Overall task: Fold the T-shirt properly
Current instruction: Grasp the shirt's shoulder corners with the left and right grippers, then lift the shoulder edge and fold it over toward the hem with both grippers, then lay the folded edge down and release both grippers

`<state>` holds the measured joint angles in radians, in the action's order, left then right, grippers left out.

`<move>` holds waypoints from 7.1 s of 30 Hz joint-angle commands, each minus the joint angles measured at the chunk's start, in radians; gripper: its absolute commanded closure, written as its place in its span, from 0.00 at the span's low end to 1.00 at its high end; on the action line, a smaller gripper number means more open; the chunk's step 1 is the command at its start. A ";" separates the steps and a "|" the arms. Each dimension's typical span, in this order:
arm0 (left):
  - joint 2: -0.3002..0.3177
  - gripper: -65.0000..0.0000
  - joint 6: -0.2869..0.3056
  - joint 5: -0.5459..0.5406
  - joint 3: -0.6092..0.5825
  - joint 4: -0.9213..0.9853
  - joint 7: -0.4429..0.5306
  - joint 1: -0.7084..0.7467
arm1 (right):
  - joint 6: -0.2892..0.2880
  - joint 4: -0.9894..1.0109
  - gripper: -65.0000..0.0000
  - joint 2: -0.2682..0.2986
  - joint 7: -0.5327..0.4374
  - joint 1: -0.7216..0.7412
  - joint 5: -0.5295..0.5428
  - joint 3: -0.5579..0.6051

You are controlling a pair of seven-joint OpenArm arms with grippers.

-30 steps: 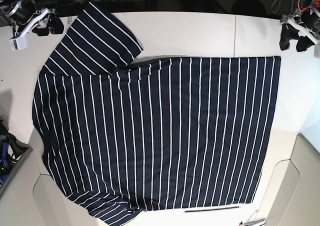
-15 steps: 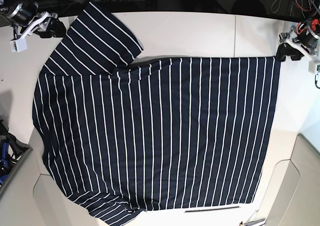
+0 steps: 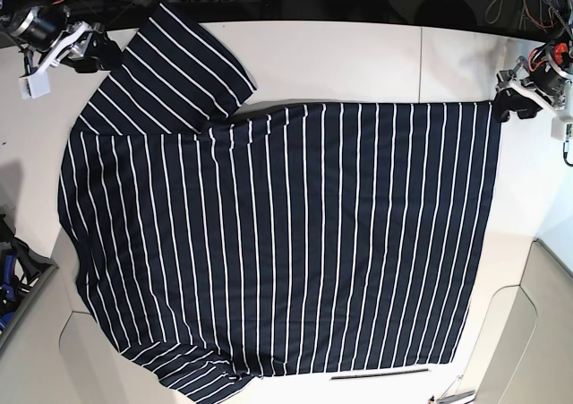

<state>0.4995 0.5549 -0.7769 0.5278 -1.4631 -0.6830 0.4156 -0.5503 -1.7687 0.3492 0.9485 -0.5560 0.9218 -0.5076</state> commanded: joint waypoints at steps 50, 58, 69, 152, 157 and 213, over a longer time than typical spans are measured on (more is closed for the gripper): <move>0.013 0.47 0.097 -0.079 -0.071 0.053 -0.054 0.005 | -0.006 0.071 0.52 -0.120 -0.082 0.014 -0.031 0.085; 0.013 0.94 0.097 -0.079 -0.071 0.053 -0.032 0.000 | -0.027 0.071 0.92 -0.120 -0.084 0.032 -0.111 0.085; 0.013 1.00 0.143 -0.080 -0.070 0.050 0.018 0.000 | -0.027 0.070 1.00 -0.120 -0.081 0.032 -0.111 0.084; 0.027 0.41 0.143 0.002 -0.039 0.474 0.064 -0.647 | -0.031 0.706 0.30 -0.089 -0.102 0.960 -0.379 0.164; 0.031 0.41 0.143 -0.059 0.050 0.474 0.020 -0.616 | -0.030 0.627 0.30 -0.042 -0.103 0.891 -0.377 0.083; -0.064 1.00 0.143 0.101 -0.041 0.117 0.035 -0.406 | -0.032 0.417 1.00 -0.100 -0.027 0.634 -0.253 -0.043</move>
<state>0.4156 0.6876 -0.6601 0.4816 -1.3281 -0.6659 0.0235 -0.5747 -1.3346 0.2348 0.9325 0.0662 0.6476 -0.5476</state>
